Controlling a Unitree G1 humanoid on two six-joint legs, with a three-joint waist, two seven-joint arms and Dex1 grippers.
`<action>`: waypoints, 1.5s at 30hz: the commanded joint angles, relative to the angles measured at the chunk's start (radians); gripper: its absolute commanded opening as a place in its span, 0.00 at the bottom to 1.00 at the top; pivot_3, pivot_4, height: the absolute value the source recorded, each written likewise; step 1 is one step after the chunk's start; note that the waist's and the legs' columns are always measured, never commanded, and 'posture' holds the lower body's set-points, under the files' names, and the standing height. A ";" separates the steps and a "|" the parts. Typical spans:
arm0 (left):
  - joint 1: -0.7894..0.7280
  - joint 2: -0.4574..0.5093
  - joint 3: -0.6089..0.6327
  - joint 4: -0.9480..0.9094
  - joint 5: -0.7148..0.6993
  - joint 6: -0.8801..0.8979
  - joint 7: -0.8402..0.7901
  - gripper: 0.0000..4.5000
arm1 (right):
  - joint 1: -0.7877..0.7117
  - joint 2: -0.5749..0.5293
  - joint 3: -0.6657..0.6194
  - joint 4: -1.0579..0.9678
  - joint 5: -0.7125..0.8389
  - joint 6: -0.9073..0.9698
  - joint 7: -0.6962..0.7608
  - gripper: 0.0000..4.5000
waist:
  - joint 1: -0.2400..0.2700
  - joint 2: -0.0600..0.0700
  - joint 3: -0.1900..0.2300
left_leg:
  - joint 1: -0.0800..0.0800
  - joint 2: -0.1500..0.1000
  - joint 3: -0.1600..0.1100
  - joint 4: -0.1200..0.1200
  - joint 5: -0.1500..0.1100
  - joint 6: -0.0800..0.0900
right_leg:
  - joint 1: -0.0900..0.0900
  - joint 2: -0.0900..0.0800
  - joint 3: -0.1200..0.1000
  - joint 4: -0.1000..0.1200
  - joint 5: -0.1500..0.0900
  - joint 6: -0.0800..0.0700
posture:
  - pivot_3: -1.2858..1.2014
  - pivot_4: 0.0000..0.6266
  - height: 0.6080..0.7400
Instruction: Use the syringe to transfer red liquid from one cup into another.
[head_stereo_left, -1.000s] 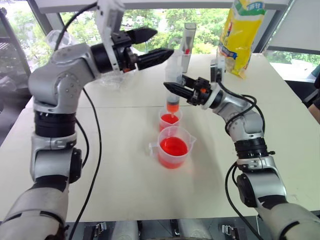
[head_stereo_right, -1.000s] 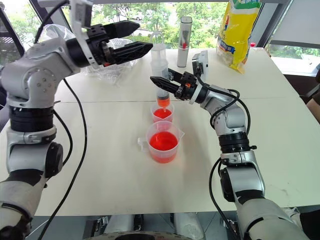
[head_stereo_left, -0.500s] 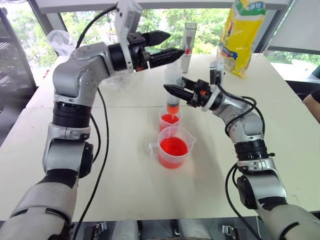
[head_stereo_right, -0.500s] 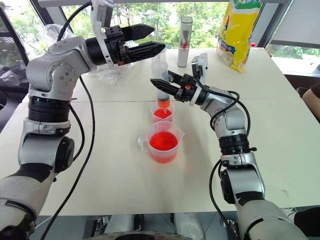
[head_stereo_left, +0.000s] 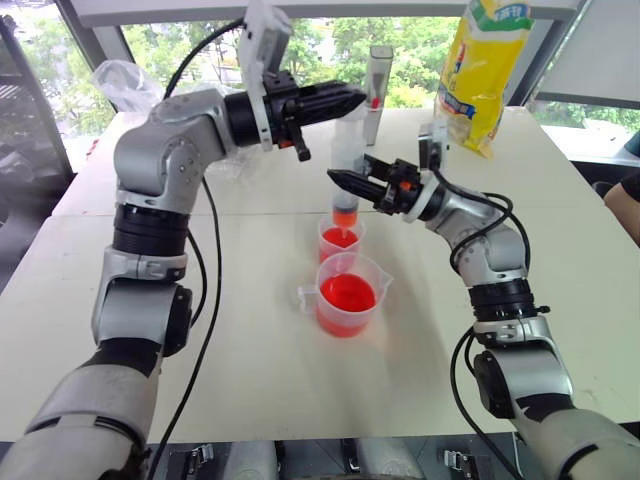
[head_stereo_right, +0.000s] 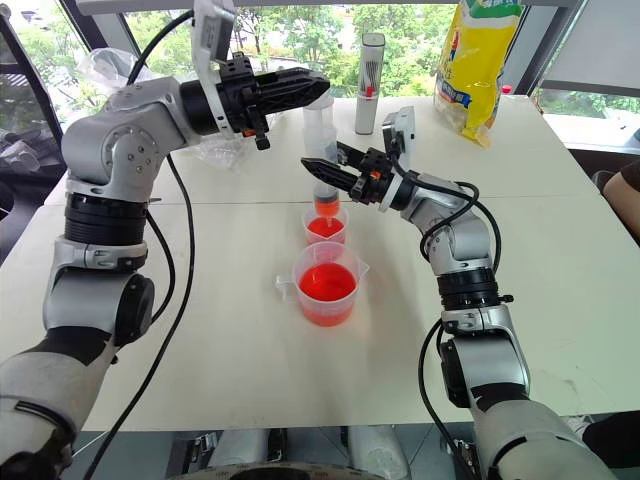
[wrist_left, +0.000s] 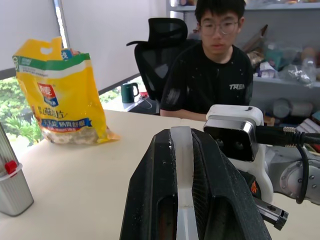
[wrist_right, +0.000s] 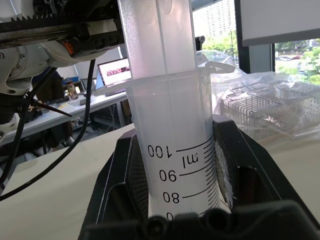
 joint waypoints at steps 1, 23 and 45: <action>-0.004 0.008 -0.014 -0.034 0.015 0.003 -0.011 0.01 | -0.024 0.008 -0.018 -0.062 0.019 -0.004 0.000 0.31 | 0.001 0.000 0.000 | 0.000 0.000 0.000 0.000 0.000 0.000 | 0.000 0.000 0.000 0.000 0.000 0.000 | 0.52 0.24 1.00; 0.077 -0.012 -0.048 -0.082 0.049 -0.001 -0.013 0.01 | -0.082 -0.007 -0.070 -0.132 0.068 0.079 -0.015 0.31 | 0.000 0.000 0.000 | 0.000 0.000 0.000 0.000 0.000 0.000 | 0.000 0.000 0.000 0.000 0.000 0.000 | 0.52 0.24 1.00; 0.144 -0.023 -0.065 -0.123 0.050 0.015 0.007 0.01 | -0.140 -0.023 -0.094 -0.132 0.102 0.098 -0.025 0.31 | 0.001 0.000 0.000 | 0.000 0.000 0.000 0.000 0.000 0.000 | 0.000 0.000 0.000 0.000 0.000 0.000 | 0.52 0.24 1.00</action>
